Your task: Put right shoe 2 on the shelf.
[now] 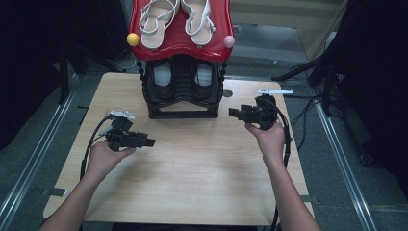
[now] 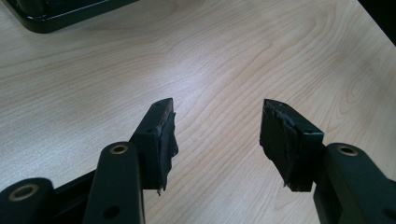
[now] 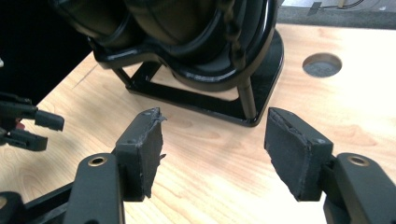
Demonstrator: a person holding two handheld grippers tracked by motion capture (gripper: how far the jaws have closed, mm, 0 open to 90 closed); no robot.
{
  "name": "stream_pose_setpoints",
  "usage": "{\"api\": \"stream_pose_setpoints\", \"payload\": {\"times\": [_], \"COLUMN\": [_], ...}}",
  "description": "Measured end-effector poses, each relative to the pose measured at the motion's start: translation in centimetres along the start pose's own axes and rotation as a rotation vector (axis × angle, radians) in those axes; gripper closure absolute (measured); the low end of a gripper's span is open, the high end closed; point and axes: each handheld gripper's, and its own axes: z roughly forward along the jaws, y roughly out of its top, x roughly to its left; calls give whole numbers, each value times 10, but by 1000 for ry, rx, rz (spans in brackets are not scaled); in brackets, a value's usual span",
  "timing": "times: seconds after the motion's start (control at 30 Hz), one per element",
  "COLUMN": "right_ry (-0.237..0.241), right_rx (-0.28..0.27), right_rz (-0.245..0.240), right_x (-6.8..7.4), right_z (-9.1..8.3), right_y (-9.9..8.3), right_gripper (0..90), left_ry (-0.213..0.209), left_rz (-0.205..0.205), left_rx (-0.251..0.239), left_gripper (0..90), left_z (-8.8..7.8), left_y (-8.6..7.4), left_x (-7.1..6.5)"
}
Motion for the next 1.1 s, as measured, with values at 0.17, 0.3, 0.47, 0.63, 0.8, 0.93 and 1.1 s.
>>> {"api": "stream_pose_setpoints", "payload": {"times": [0.17, 0.3, 0.47, 0.63, 0.8, 0.93, 1.1], "right_ry": [-6, 5, 14, 10, 13, 24, 20], "right_rx": [8, 12, 19, 29, 66, 73, 101], "right_rz": [-8, -6, 0, -3, -10, -11, -27], "right_x": [1, 2, -2, -6, -5, -4, -2], "right_z": [8, 14, 20, 27, 33, 38, 42], "right_y": [-20, -34, -48, -62, -69, -73, -76], "right_gripper": [379, 379, 382, 389, 382, 388, 391], "left_ry": [-2, -1, 1, 5, 5, 18, 17], "left_rz": [-10, -7, 1, 2, 5, 10, 15], "left_rx": [-10, -10, -10, -22, -24, -24, -17], "left_gripper": [455, 453, 453, 448, 442, 441, 428], "left_z": [0, 0, 1, 0, 1, 3, 6], "left_y": [0, 0, 0, 0, 0, -1, -1], "left_x": [0, 0, 0, 1, 2, 2, 2]}}
